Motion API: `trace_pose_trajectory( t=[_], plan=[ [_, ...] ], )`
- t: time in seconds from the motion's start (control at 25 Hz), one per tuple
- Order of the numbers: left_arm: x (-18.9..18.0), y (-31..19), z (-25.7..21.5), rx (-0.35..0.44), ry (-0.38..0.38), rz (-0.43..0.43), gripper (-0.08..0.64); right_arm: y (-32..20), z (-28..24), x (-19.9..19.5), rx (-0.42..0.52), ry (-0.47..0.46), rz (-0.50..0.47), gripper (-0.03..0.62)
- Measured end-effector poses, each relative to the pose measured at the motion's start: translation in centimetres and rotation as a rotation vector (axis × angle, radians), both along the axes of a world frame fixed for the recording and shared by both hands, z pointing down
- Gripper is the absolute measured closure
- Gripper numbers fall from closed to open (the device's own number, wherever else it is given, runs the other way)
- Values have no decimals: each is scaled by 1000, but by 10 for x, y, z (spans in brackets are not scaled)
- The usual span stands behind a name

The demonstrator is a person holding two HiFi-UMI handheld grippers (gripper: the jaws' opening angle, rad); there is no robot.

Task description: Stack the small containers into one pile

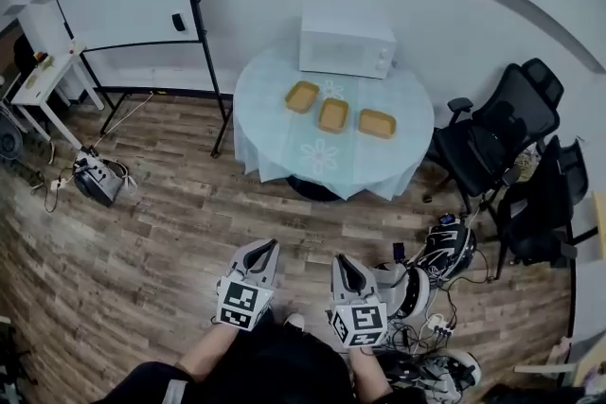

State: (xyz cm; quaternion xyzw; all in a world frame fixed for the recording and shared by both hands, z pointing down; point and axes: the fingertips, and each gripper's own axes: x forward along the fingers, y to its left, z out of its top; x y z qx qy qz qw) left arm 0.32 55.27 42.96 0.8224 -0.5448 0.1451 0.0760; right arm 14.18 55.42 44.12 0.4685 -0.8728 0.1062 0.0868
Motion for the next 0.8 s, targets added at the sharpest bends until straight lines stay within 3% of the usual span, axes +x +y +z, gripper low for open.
trace_pose_trajectory(
  t=[0.4, 0.8],
  plan=[
    [3, -42, 11, -14, 9, 5, 546, -41, -2, 6, 8, -48, 42, 566],
    [-1, -158, 23, -20, 32, 66, 546, -144, 16, -15, -42, -34, 53, 566]
  ],
)
